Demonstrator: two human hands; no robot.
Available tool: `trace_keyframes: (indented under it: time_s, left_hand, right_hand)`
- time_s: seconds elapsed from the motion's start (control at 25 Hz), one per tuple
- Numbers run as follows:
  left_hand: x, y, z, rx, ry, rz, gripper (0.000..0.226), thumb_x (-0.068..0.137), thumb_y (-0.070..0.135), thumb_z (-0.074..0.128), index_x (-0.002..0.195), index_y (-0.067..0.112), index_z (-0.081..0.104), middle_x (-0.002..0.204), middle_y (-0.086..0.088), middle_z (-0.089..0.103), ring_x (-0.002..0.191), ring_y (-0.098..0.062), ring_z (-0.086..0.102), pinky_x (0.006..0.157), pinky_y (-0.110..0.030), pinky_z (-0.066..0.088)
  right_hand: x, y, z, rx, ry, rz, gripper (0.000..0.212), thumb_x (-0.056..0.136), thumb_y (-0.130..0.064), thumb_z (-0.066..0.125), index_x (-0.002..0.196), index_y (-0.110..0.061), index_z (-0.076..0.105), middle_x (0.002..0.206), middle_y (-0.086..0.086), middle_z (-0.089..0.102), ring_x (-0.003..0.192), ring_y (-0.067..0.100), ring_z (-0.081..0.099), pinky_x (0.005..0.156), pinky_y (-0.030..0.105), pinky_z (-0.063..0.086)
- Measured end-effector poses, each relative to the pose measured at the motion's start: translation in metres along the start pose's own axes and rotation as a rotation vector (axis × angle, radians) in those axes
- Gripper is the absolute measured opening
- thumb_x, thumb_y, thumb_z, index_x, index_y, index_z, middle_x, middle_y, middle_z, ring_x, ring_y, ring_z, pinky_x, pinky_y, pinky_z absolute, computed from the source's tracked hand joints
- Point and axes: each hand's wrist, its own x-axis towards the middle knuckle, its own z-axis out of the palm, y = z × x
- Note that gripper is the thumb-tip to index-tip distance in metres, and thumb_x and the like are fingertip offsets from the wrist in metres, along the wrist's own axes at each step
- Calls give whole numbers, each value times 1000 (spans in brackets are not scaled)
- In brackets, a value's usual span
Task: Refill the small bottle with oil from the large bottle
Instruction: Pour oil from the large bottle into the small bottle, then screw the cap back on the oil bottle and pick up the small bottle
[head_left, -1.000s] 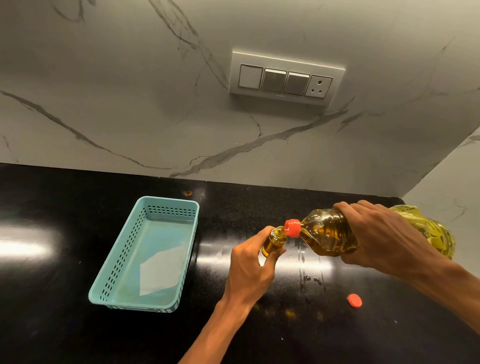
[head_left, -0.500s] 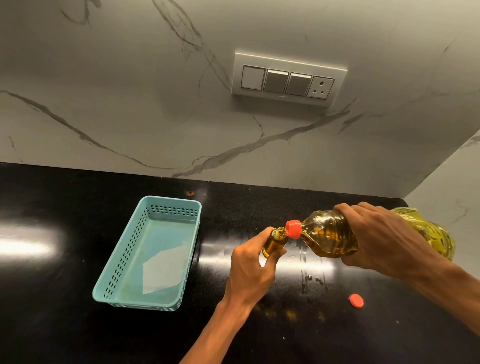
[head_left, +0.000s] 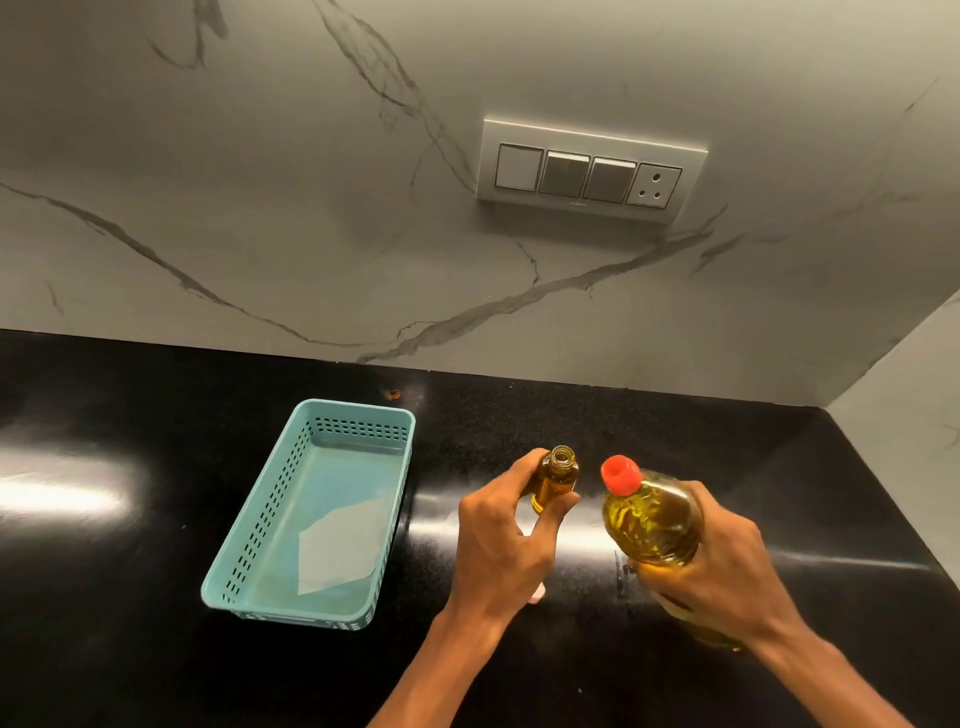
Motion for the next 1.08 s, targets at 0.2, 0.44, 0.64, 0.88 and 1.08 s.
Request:
trace_keyframes:
  time_s: [0.2,0.44,0.64,0.88,1.08]
  left_hand:
    - [-20,-37,-17,63,9,-206,39,78,25,84,111,35,66,93,31,67,93,14,66,84,-5,50]
    - [-54,-93,-23,147,-41,-392,36,77,18,85,111,18,72,90,20,72,85,11,68,79,0,46]
    - [-64,-112,-22,177,-82,-401,39,78,17,84,115,14,70,98,8,75,91,-2,70,81,0,47]
    - [-64,-111,-25,157,-120,-397,51,78,18,83,125,18,64,108,12,68,102,-4,68,89,-3,47]
    - [-73,-62,-25,177,6,-170,70,82,27,75,145,11,48,144,0,54,135,-10,49,112,-13,36]
  right_hand:
    - [-20,15,21,149,322,242,73,55,-30,92,118,-23,55,103,-2,68,88,15,65,78,28,52]
    - [-30,13,40,224,533,335,73,57,-35,90,119,-15,56,105,4,67,89,18,64,81,34,54]
    - [-30,17,47,307,596,395,80,54,-59,79,119,-22,53,105,4,67,91,18,65,79,26,51]
    - [-42,30,37,354,346,433,99,49,-52,89,133,-22,46,111,-11,64,98,-3,62,81,19,51]
    - [-89,87,9,2,241,456,68,68,-43,81,128,-21,59,110,-6,65,98,10,63,79,24,52]
